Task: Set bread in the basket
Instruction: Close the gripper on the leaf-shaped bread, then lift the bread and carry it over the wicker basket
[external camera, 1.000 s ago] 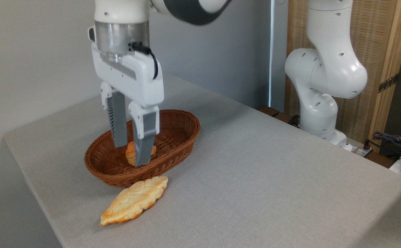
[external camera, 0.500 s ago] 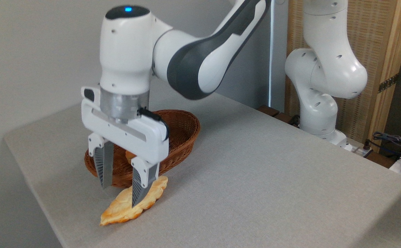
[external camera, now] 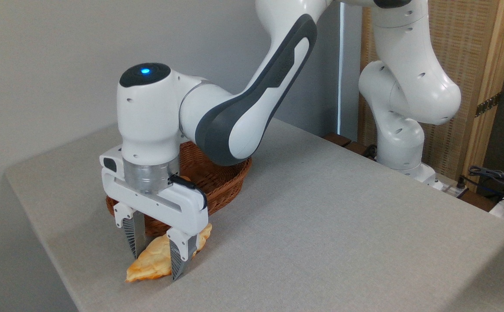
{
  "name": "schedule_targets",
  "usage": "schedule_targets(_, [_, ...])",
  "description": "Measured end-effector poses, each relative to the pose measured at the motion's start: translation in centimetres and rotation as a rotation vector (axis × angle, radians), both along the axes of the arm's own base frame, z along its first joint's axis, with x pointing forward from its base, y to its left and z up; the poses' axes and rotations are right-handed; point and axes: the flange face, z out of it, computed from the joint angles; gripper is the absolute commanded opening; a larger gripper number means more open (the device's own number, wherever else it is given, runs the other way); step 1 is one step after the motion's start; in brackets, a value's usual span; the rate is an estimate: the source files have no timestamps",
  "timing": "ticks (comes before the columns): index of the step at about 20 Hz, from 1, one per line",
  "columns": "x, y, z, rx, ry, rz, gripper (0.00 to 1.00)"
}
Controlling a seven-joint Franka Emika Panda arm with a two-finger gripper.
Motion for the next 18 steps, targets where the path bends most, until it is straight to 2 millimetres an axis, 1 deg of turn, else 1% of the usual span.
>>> schedule_targets(2, [0.07,-0.06,-0.09,0.002,0.0,-0.002,1.0])
schedule_targets(3, [0.07,-0.07,-0.09,0.002,-0.001,-0.002,0.96])
schedule_targets(5, [0.07,-0.07,-0.09,0.002,-0.001,-0.002,0.68])
schedule_targets(6, [0.07,-0.07,-0.09,0.002,-0.001,-0.002,0.56])
schedule_targets(7, [0.07,-0.08,-0.09,0.003,-0.001,-0.003,0.5])
schedule_targets(12, [-0.05,-0.11,-0.14,0.01,0.011,-0.034,0.5])
schedule_targets(14, [-0.11,0.0,-0.08,0.012,0.021,-0.045,0.47])
schedule_targets(18, [-0.13,-0.04,-0.03,0.014,0.026,-0.055,0.47])
